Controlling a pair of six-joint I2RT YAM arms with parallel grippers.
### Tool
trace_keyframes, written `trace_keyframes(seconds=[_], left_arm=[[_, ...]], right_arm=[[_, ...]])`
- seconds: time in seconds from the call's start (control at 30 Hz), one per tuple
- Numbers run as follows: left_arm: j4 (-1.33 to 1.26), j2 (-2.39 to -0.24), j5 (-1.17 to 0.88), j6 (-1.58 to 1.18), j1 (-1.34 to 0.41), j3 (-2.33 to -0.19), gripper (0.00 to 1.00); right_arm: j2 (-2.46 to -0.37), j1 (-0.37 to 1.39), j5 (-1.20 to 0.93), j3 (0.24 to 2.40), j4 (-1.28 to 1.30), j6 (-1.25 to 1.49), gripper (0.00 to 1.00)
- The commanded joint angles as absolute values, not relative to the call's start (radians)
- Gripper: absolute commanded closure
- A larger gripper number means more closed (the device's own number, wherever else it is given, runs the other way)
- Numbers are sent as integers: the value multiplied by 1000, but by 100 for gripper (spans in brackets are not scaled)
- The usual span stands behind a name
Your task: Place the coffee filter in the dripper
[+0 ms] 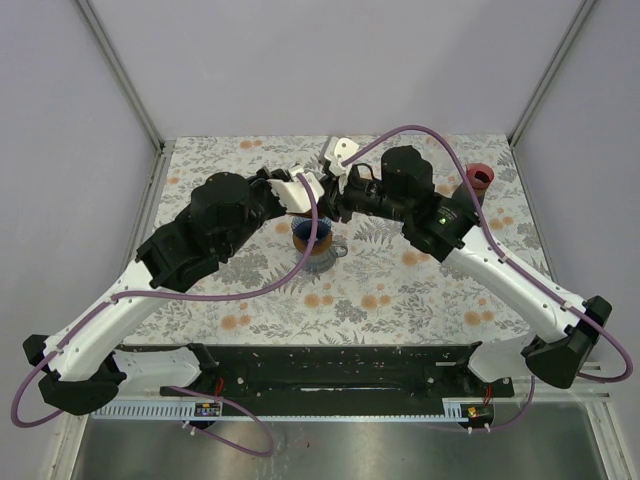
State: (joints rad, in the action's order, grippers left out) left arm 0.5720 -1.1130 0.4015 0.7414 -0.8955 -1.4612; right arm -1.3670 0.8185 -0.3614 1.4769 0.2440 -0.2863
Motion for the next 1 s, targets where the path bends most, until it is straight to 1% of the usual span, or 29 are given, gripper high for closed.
trace_keyframes(seconds=[0.0, 0.17, 0.3, 0.47, 0.6, 0.8, 0.97], left_arm=[[500, -1088, 433, 755, -903, -1457, 100], [500, -1086, 431, 758, -902, -1460, 100], [500, -1085, 431, 758, -902, -1459, 100], [500, -1085, 425, 756, -902, -1463, 100], [500, -1086, 420, 750, -902, -1468, 100], [503, -1089, 413, 749, -903, -1480, 100], [500, -1094, 411, 762, -908, -1480, 100]], right_arm=[[-1319, 827, -361, 1483, 193, -281, 67], [-1315, 827, -364, 1493, 201, -265, 67], [-1287, 827, -322, 1467, 186, -261, 68], [-1307, 828, -301, 1457, 187, -252, 62], [-1324, 830, -291, 1460, 183, -262, 62], [-1351, 833, -276, 1468, 172, -271, 60], [-1365, 833, -291, 1483, 155, -264, 60]])
